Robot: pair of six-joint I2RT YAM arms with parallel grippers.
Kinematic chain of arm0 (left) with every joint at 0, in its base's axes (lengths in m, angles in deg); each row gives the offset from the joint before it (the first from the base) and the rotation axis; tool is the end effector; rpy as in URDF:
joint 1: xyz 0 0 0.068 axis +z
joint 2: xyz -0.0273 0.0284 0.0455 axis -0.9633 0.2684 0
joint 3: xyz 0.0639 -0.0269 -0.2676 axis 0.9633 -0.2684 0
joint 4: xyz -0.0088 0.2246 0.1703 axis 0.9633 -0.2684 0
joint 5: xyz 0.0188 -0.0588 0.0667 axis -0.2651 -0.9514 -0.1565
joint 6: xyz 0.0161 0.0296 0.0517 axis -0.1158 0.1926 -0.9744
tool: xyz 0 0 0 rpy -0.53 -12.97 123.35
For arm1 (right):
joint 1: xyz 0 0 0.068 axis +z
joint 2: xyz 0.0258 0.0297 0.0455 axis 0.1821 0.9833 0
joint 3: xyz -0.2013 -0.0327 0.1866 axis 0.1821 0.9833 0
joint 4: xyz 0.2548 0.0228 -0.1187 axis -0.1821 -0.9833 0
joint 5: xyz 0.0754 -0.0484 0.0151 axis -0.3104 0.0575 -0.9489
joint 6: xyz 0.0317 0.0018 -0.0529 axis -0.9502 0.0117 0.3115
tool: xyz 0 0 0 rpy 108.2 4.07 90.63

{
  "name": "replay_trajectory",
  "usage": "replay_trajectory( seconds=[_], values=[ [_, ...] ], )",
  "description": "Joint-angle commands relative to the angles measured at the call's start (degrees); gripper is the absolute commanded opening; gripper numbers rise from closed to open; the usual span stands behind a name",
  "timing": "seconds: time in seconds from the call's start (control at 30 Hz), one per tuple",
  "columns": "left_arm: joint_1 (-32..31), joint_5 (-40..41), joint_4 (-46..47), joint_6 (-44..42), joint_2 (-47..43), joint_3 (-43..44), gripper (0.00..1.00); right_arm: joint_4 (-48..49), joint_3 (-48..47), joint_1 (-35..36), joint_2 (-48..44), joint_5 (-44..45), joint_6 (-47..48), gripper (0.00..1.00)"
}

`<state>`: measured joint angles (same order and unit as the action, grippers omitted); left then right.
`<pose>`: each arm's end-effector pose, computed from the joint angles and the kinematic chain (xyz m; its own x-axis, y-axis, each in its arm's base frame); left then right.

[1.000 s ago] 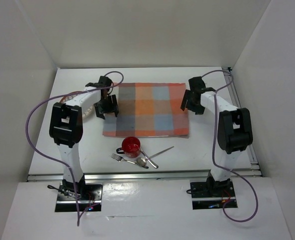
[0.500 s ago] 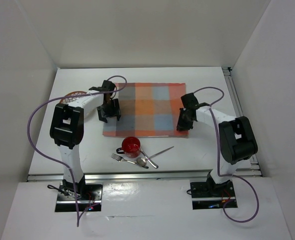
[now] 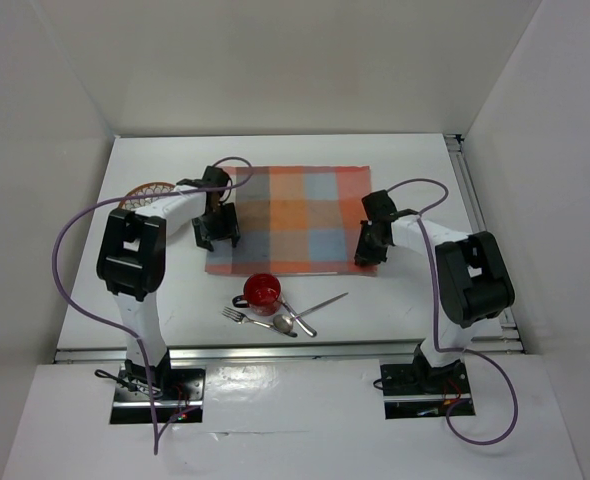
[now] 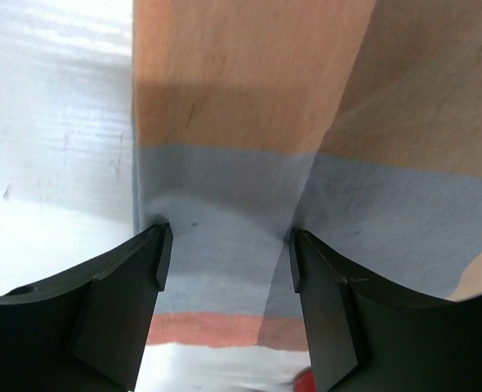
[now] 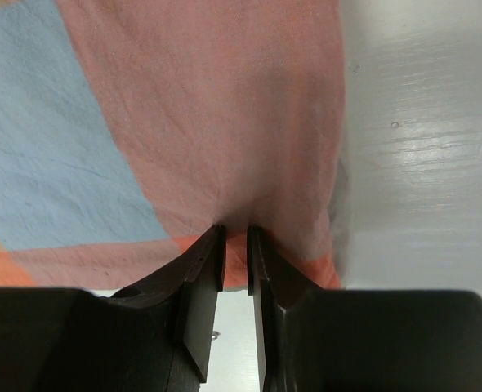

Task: Set the dinner table for one person

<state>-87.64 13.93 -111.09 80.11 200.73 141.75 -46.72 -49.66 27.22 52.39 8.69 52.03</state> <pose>0.4080 -0.0919 0.1512 -0.8885 -0.3340 -0.3147 -0.3159 0.9426 -0.1084 0.3222 0.0974 0.1376 -0.9119 0.2576 -0.3195 0.2007 0.9589 0.2004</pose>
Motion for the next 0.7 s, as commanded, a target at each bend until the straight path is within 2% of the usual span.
replay_trajectory(
  seconds=[0.0, 0.23, 0.4, 0.5, 0.57, 0.6, 0.67],
  values=[
    [-0.15, 2.66, -4.86, 0.71, -3.53, 3.04, 0.76, -0.26, 1.21, 0.58, -1.82, 1.13, 0.63, 0.29],
    [-0.15, 4.08, -9.78, 0.18, -6.97, 10.95, 0.76, -3.33, -3.79, 1.11, -1.83, 1.13, 2.31, 0.29],
    [0.72, 8.03, -11.72, 0.18, -10.48, 14.91, 0.78, -3.95, -9.32, 1.64, -3.76, 0.43, 2.84, 0.32],
    [4.94, 9.26, -11.73, 1.40, -13.91, 15.44, 0.82, -3.95, -13.28, 1.64, -3.76, 0.43, 3.36, 0.37],
    [9.94, 9.26, -11.11, 2.81, -15.84, 14.30, 0.97, -3.95, -14.78, 1.64, -3.76, 0.43, 3.36, 0.45],
    [11.96, 6.48, -10.33, 2.82, -16.81, 12.90, 1.00, -3.95, -15.31, 1.64, -3.76, -0.10, 3.36, 0.48],
    [20.99, 0.60, -8.93, 6.22, -20.66, 9.05, 1.00, -3.34, -15.93, 1.64, -3.76, -1.59, 3.89, 0.59]
  ],
)
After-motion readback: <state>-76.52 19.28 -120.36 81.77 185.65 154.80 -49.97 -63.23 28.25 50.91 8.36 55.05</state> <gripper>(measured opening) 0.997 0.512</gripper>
